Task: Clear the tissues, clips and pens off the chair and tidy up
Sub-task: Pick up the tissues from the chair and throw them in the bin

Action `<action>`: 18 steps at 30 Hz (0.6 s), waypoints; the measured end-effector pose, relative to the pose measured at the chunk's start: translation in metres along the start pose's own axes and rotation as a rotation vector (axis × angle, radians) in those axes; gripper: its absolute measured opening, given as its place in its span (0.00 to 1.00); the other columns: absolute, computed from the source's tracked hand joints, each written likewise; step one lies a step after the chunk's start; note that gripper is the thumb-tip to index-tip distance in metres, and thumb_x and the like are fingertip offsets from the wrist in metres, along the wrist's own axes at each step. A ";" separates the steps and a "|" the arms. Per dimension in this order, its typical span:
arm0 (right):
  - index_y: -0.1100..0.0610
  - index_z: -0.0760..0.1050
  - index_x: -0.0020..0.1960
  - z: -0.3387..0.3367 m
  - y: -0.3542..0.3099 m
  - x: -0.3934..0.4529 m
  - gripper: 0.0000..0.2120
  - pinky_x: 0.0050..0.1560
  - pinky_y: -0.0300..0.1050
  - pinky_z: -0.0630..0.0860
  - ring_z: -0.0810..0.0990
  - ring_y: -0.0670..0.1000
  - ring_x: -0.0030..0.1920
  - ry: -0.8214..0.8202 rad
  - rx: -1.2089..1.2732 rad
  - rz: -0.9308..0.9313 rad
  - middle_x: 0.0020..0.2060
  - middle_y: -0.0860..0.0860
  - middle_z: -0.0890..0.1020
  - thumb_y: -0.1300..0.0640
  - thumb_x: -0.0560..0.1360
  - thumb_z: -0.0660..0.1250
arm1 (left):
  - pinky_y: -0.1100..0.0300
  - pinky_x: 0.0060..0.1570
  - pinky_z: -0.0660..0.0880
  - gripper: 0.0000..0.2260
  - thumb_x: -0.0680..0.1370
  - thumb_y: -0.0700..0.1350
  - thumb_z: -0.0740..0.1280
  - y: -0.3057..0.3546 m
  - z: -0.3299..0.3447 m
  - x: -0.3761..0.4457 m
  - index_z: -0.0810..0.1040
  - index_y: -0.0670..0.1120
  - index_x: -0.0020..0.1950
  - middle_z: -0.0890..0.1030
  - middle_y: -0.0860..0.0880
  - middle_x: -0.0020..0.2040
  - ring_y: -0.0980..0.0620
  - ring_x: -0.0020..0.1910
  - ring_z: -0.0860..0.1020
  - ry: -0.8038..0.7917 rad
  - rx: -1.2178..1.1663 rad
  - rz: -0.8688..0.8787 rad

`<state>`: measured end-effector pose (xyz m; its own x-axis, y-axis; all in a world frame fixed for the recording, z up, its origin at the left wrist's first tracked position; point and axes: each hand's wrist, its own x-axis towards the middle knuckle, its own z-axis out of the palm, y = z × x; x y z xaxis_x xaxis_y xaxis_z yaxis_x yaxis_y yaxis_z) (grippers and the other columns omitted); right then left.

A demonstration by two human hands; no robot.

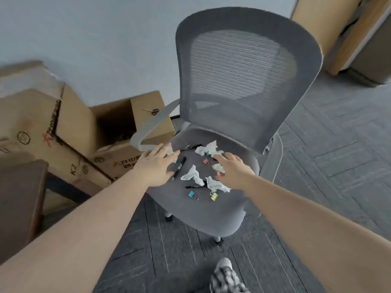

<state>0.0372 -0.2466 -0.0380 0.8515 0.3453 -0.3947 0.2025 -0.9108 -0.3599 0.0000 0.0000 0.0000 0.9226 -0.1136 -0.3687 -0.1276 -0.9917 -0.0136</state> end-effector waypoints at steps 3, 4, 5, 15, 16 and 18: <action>0.49 0.62 0.72 0.016 0.023 0.033 0.26 0.59 0.55 0.74 0.67 0.58 0.67 -0.092 -0.042 0.054 0.67 0.53 0.69 0.52 0.75 0.62 | 0.46 0.74 0.56 0.29 0.80 0.55 0.59 0.008 0.023 0.033 0.50 0.56 0.78 0.45 0.50 0.80 0.47 0.79 0.48 -0.091 -0.004 0.017; 0.51 0.64 0.71 0.022 0.031 0.042 0.24 0.56 0.52 0.75 0.71 0.59 0.64 -0.145 -0.057 0.075 0.64 0.54 0.72 0.55 0.75 0.62 | 0.46 0.73 0.58 0.28 0.80 0.54 0.59 0.012 0.031 0.043 0.51 0.56 0.78 0.47 0.50 0.80 0.47 0.78 0.50 -0.127 -0.007 0.012; 0.52 0.65 0.70 0.030 0.040 0.053 0.22 0.52 0.49 0.75 0.73 0.59 0.62 -0.183 -0.057 0.087 0.62 0.54 0.74 0.57 0.76 0.61 | 0.46 0.71 0.61 0.28 0.80 0.53 0.59 0.014 0.037 0.055 0.53 0.55 0.78 0.48 0.50 0.80 0.47 0.78 0.51 -0.148 -0.017 0.013; 0.55 0.71 0.61 0.104 0.071 0.125 0.15 0.42 0.48 0.70 0.76 0.59 0.55 -0.322 -0.080 0.092 0.55 0.53 0.75 0.62 0.74 0.62 | 0.45 0.65 0.70 0.25 0.80 0.46 0.61 0.037 0.125 0.153 0.57 0.55 0.76 0.50 0.50 0.79 0.45 0.77 0.52 -0.337 -0.078 0.079; 0.54 0.70 0.62 0.110 0.073 0.132 0.17 0.42 0.48 0.70 0.76 0.58 0.56 -0.324 -0.091 0.100 0.56 0.53 0.75 0.62 0.74 0.63 | 0.45 0.64 0.70 0.26 0.80 0.46 0.61 0.038 0.133 0.162 0.57 0.55 0.76 0.50 0.50 0.79 0.45 0.77 0.52 -0.346 -0.072 0.083; 0.54 0.70 0.63 0.121 0.075 0.142 0.19 0.42 0.49 0.70 0.75 0.58 0.57 -0.319 -0.100 0.105 0.57 0.53 0.75 0.63 0.73 0.64 | 0.45 0.63 0.70 0.27 0.80 0.44 0.61 0.039 0.150 0.180 0.56 0.55 0.77 0.50 0.49 0.79 0.45 0.77 0.51 -0.344 -0.066 0.082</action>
<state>0.1152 -0.2385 -0.2235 0.6793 0.2873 -0.6753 0.1812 -0.9574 -0.2250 0.1066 -0.0498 -0.2059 0.7320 -0.1778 -0.6577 -0.1621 -0.9831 0.0854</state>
